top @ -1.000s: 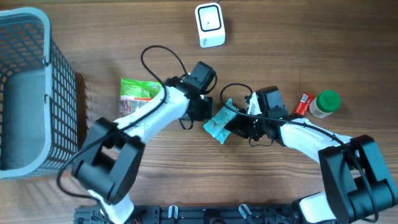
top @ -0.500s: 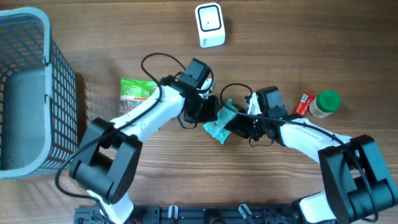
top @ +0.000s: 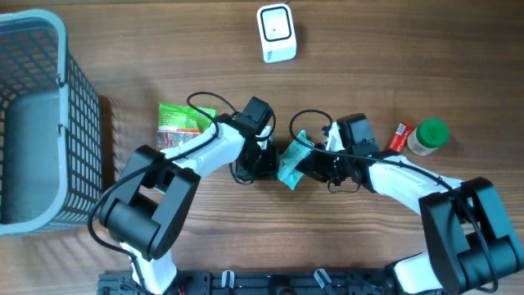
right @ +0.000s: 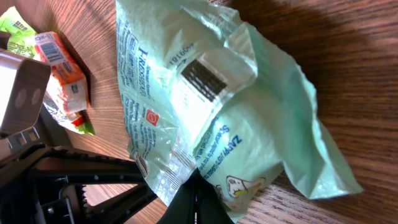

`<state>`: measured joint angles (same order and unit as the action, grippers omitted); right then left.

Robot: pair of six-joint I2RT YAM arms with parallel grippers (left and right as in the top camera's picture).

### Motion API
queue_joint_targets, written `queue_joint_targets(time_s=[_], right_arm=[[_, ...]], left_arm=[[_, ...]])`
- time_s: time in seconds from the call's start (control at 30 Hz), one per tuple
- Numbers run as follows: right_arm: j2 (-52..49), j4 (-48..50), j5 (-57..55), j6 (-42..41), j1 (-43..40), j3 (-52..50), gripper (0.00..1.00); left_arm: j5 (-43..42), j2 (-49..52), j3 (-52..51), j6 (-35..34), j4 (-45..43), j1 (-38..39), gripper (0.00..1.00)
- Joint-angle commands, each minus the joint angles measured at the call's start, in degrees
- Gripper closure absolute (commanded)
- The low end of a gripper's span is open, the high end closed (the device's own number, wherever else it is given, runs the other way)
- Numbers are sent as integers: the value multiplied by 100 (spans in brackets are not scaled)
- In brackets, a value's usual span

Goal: Scan the item barcode
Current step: 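Hold the pouch with both grippers and rotate it to expose the barcode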

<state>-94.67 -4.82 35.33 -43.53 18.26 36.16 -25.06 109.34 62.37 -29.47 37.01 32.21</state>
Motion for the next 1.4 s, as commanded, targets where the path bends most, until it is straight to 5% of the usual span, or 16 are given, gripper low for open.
queue_joint_targets(time_s=[0.0, 0.13, 0.4, 0.8, 0.97, 1.37], right_arm=[[-262, -83, -490, -13, 4, -92, 96], [-260, -74, -319, 7, 2, -87, 92], [304, -721, 72, 551, 4, 400, 55], [1316, -1906, -448, 1246, 2, 1187, 34], [1314, -2146, -752, 1932, 2, 1182, 35], [734, -2404, -1602, 1810, 2, 1172, 35]], left_arm=[[459, 20, -61, 52, 74, -33, 96], [525, -407, 201, 74, 422, -238, 96], [1082, -1530, 323, 70, 507, -400, 95], [1075, -1298, 321, 70, 525, -378, 90], [1080, -1246, 321, 70, 417, -284, 90], [1082, -525, 321, 72, -282, 114, 90]])
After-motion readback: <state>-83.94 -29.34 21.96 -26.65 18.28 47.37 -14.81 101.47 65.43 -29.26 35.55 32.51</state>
